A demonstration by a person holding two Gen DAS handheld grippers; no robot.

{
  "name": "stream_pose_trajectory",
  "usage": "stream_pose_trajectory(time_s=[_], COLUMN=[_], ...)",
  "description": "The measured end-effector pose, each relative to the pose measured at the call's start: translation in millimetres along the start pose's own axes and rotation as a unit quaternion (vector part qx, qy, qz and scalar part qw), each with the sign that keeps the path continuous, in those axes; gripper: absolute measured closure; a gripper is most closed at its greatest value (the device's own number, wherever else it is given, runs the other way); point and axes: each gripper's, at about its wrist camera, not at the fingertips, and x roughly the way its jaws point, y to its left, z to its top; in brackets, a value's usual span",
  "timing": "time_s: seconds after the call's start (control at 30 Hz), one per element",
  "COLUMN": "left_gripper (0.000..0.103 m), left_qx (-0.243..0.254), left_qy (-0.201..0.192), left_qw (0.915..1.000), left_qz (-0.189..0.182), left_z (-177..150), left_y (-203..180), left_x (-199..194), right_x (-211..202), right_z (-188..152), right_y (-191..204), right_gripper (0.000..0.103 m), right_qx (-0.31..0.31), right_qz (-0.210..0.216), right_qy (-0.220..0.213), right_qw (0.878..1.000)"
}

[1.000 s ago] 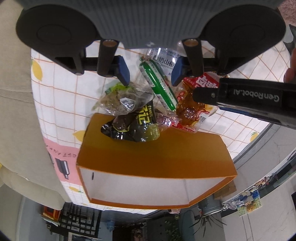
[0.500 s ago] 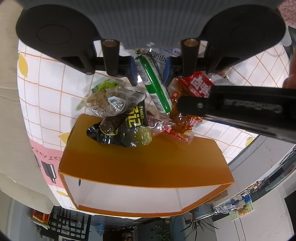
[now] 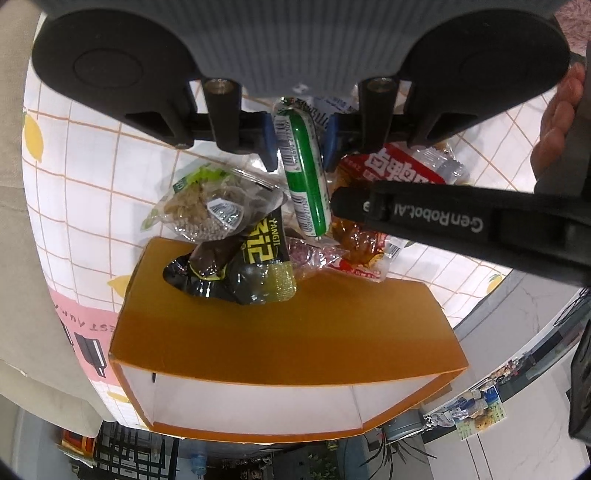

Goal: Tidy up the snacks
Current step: 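Grasp the braised-meat packet with the left tool while the right tool grasps the green sausage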

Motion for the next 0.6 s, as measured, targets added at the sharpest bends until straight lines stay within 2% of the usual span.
stream_pose_trajectory(time_s=[0.27,0.6], left_gripper=[0.083,0.086], left_qx=[-0.012,-0.018], left_qy=[-0.015,-0.037], left_qw=[0.9998,0.9991], left_qz=[0.008,0.007], left_z=[-1,-4], left_y=[4,8], left_x=[-13,-40], right_x=[-7,-28], right_z=[0,2], right_y=[0,3], right_gripper=[0.082,0.084], right_qx=[-0.002,0.005], right_qz=[0.004,0.006], right_qy=[-0.005,-0.02], right_qw=[1.0,1.0])
